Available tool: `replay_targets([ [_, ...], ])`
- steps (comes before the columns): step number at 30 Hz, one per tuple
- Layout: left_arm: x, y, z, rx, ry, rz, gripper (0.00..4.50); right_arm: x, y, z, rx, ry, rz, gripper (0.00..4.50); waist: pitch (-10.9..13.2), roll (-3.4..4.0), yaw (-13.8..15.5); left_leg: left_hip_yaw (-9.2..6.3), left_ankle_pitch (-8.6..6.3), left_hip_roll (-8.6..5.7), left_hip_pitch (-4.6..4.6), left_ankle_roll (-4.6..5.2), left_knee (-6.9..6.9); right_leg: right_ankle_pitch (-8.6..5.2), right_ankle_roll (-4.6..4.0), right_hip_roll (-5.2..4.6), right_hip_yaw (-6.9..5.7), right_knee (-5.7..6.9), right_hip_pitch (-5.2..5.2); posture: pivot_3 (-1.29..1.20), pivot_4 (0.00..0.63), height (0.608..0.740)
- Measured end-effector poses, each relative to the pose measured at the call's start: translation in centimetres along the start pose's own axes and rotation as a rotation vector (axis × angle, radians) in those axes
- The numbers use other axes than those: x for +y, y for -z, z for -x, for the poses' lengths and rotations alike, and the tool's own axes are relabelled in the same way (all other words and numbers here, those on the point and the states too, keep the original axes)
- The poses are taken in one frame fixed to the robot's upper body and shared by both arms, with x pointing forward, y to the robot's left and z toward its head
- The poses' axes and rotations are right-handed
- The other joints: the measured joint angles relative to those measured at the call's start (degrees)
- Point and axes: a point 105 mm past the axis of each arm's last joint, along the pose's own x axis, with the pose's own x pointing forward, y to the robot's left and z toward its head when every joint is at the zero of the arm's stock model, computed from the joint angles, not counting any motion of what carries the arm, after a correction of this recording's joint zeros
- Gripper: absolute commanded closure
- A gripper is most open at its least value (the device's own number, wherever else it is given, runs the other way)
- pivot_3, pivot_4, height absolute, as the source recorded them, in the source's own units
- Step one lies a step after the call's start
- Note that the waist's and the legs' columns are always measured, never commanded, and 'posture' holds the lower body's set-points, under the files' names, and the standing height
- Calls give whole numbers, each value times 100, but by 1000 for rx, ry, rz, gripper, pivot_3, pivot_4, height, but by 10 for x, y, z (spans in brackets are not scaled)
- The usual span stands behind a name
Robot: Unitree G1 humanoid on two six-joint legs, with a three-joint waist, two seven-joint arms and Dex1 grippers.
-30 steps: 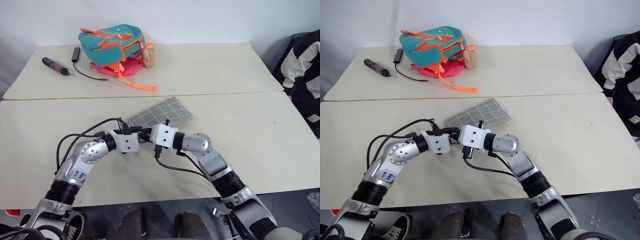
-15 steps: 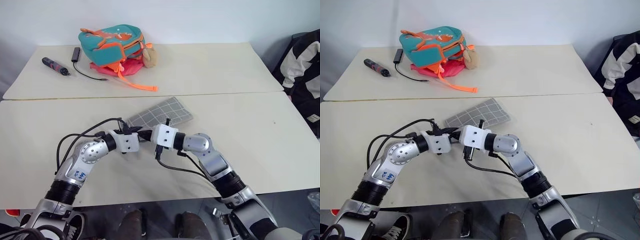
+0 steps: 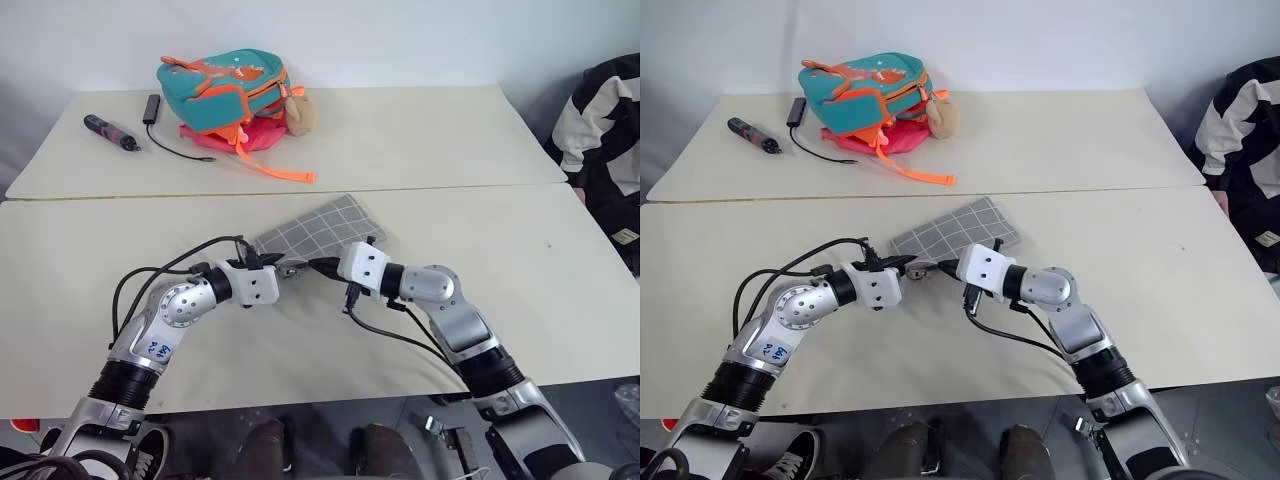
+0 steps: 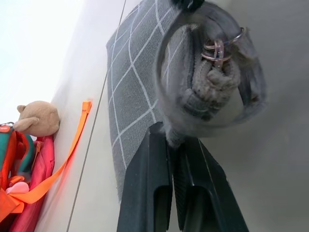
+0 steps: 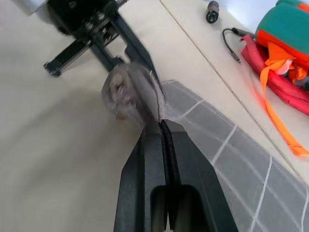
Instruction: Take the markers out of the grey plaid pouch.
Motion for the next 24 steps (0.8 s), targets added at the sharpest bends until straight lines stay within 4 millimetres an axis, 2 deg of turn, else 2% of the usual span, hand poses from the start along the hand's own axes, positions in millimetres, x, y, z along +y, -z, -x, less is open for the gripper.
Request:
replay_targets([
  [5,0,1,1,3,1,-2,4500,-8,-1,10,-19,19,-29,4465,0,0,-3,0,1,8,2,-1,0,0,0,4,-2,-4,3,0,150,740],
  [10,0,0,0,3,-3,-6,4500,5,-33,-5,-154,-24,-53,4465,0,0,-3,0,1,9,2,-1,1,0,0,4,-2,-4,4,0,150,740],
  [14,1,1,0,9,-14,-17,4500,7,-22,-5,-102,0,-50,4465,0,0,30,-2,-3,8,1,3,17,1,2,3,-4,-4,12,0,150,740],
  [18,2,2,0,16,-7,-44,4500,6,-12,3,-89,12,-224,3670,0,0,28,-2,-2,17,1,1,18,1,2,4,-3,-7,12,0,150,740],
  [21,5,2,-1,27,-3,-74,4500,12,-11,10,-81,3,-369,2637,0,0,29,-1,-3,21,1,0,19,1,2,3,-3,-8,13,0,150,740],
  [24,13,-1,-4,28,-11,-106,4500,33,7,11,-1,-18,-505,1614,0,0,49,1,-4,20,-2,1,19,1,2,3,-3,-11,10,0,150,740],
])
